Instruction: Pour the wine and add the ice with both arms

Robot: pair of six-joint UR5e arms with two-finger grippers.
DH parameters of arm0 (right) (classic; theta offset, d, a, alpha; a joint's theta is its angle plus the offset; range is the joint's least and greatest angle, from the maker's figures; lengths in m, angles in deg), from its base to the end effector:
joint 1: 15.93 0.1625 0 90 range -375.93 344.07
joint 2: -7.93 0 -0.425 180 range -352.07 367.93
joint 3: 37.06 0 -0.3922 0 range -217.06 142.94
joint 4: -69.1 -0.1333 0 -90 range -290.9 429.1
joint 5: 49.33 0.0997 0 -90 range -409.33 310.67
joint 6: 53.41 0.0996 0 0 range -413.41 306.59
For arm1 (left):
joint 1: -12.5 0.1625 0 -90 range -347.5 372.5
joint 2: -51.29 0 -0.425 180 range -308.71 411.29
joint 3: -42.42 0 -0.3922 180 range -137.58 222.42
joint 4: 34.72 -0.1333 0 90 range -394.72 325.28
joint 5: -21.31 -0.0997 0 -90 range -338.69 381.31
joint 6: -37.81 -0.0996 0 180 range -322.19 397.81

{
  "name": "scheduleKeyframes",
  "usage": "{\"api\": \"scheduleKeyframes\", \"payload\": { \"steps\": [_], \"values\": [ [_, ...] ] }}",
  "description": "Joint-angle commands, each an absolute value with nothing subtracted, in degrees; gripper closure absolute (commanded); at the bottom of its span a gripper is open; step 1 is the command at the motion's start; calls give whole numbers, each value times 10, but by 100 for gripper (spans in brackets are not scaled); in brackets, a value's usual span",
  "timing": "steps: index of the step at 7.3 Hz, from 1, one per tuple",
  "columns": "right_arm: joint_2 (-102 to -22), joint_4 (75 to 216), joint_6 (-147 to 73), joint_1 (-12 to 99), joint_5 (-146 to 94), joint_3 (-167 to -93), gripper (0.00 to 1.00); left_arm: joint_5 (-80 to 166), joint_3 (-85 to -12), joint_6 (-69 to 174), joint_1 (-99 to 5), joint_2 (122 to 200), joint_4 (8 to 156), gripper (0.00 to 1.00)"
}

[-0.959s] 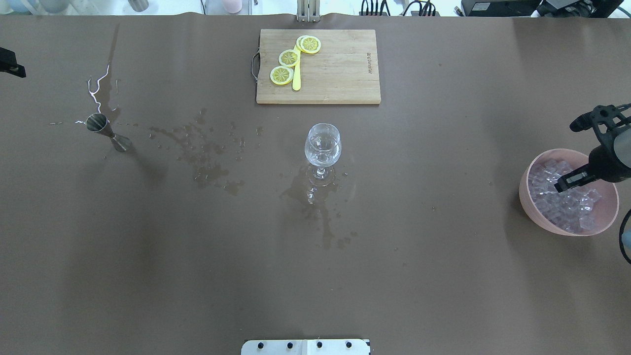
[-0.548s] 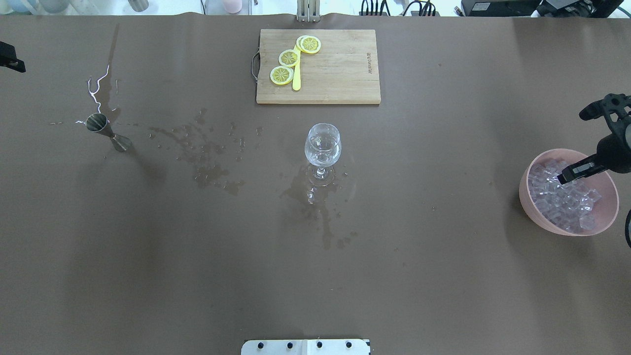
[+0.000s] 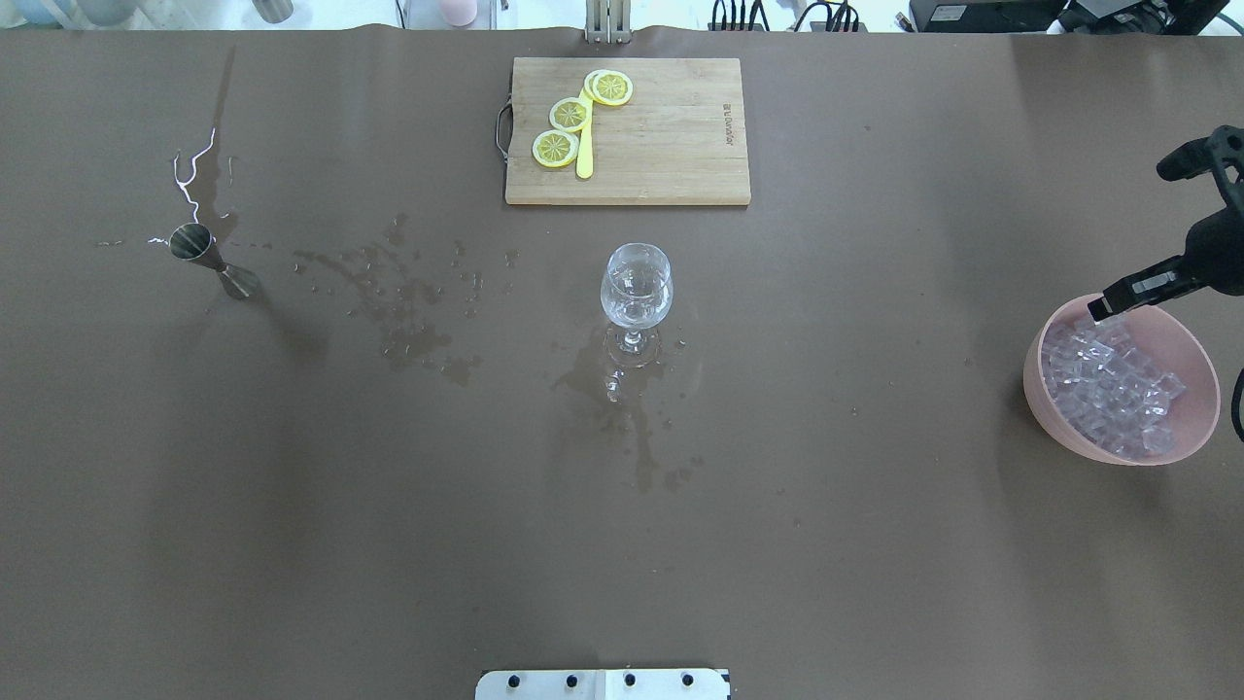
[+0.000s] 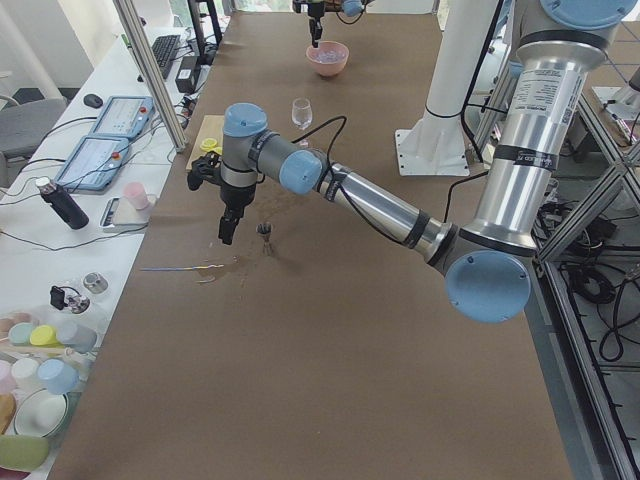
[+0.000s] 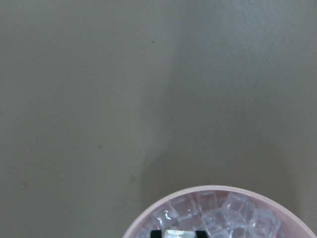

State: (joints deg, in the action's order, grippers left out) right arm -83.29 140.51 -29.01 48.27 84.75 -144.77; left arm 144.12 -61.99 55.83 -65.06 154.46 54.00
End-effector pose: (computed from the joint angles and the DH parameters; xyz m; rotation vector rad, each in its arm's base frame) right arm -0.1555 -0.4688 0.4773 0.2107 -0.9215 -0.2580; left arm 0.0455 -0.5746 0.4256 0.2827 0.6595 0.0382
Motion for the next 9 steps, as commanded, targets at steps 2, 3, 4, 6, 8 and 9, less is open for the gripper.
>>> {"api": "scheduleKeyframes", "payload": {
  "steps": [2,3,4,6,8,9],
  "values": [
    [-742,1418,-167,487,870,-1460,100,1446,-611,429,-665,1576,386,2],
    [-699,1419,-99,476,874,-1462,100,1447,-607,415,-667,1578,369,2],
    [-659,1419,-36,462,878,-1461,100,1446,-583,418,-676,1583,372,2],
    [-585,1420,86,409,866,-1455,100,1446,-557,419,-684,1590,373,2],
    [-539,1419,177,339,803,-1460,100,1446,-541,419,-685,1594,374,2],
    [-520,1418,213,316,774,-1459,100,1446,-537,419,-686,1594,375,2]
  ]
}}
